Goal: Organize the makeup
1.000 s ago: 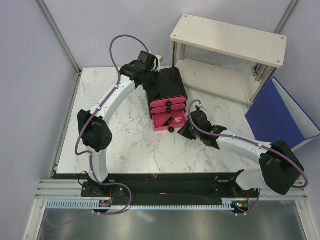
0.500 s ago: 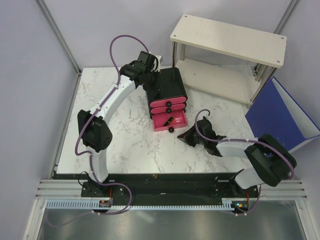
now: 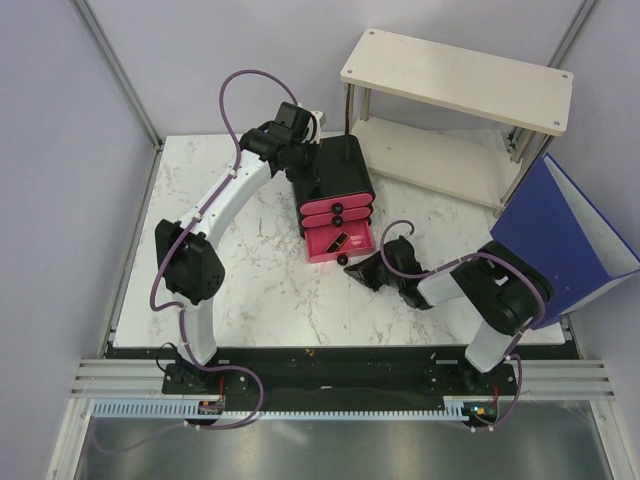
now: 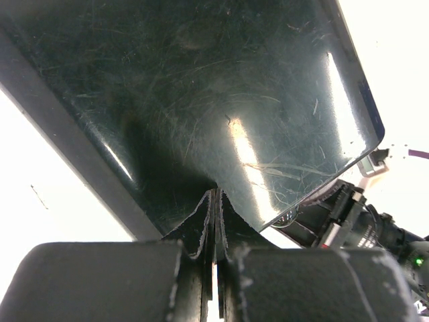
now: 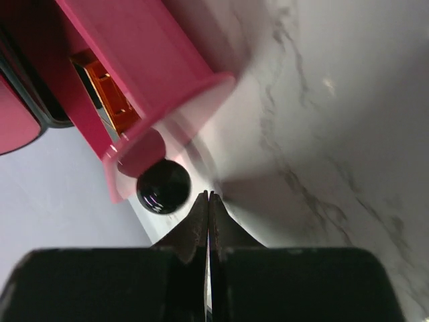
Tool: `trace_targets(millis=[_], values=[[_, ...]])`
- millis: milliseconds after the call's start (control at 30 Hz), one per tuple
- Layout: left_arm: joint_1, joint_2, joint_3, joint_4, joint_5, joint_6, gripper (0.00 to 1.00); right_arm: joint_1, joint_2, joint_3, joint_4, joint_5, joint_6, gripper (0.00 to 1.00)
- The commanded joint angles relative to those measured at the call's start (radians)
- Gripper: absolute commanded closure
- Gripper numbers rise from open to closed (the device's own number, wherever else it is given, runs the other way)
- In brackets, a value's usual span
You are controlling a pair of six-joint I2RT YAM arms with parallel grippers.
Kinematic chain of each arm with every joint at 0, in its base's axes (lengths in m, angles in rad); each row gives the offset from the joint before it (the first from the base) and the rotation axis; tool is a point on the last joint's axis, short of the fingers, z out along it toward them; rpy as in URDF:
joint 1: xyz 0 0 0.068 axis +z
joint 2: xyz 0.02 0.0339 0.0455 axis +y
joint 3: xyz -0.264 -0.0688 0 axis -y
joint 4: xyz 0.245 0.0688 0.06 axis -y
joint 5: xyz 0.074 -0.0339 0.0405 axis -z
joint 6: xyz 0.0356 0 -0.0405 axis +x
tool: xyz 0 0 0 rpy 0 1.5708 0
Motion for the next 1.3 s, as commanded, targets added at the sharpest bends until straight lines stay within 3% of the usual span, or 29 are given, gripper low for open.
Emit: trace_targets(millis=[0, 200, 300, 500, 667, 833, 1000, 1033, 1133, 1167, 1233, 1267], values=[[0.003, 0.038, -0.052, -0.152, -0.055, 0.056, 0.98, -0.002, 0.081, 0.06, 0.131, 0.005, 0.047, 1.0], [0.006, 0.03, -0.057, -0.152, -0.061, 0.064, 0.98, -0.007, 0.19, 0.086, 0.339, 0.042, 0.137, 1.0], [0.006, 0.026, -0.058, -0.152, -0.061, 0.067, 0.98, -0.016, 0.224, 0.142, 0.364, 0.045, 0.14, 1.0], [0.008, 0.026, -0.057, -0.154, -0.055, 0.067, 0.98, -0.028, 0.254, 0.325, 0.22, 0.031, 0.042, 1.0], [0.008, 0.027, -0.06, -0.155, -0.053, 0.064, 0.98, -0.048, 0.308, 0.396, 0.212, 0.016, 0.047, 1.0], [0.008, 0.006, -0.066, -0.158, -0.07, 0.067, 0.98, -0.047, 0.256, 0.365, 0.164, -0.001, 0.025, 1.0], [0.009, -0.045, -0.049, -0.17, -0.096, 0.059, 0.97, -0.048, 0.089, 0.278, 0.003, -0.024, -0.076, 1.0], [0.009, -0.057, -0.037, -0.183, -0.101, 0.058, 0.95, -0.047, 0.055, 0.273, -0.043, -0.032, -0.114, 1.0], [0.009, -0.111, 0.023, -0.235, -0.128, 0.053, 0.76, -0.048, -0.125, 0.271, -0.256, -0.029, -0.278, 0.99], [0.009, -0.156, 0.017, -0.241, -0.141, 0.054, 0.62, -0.048, -0.169, 0.27, -0.359, -0.015, -0.315, 0.98], [0.009, -0.2, 0.002, -0.252, -0.177, 0.053, 0.5, -0.05, -0.289, 0.279, -0.471, 0.048, -0.438, 0.93], [0.009, -0.252, -0.035, -0.252, -0.19, 0.051, 0.32, -0.048, -0.328, 0.291, -0.581, 0.072, -0.482, 0.9]])
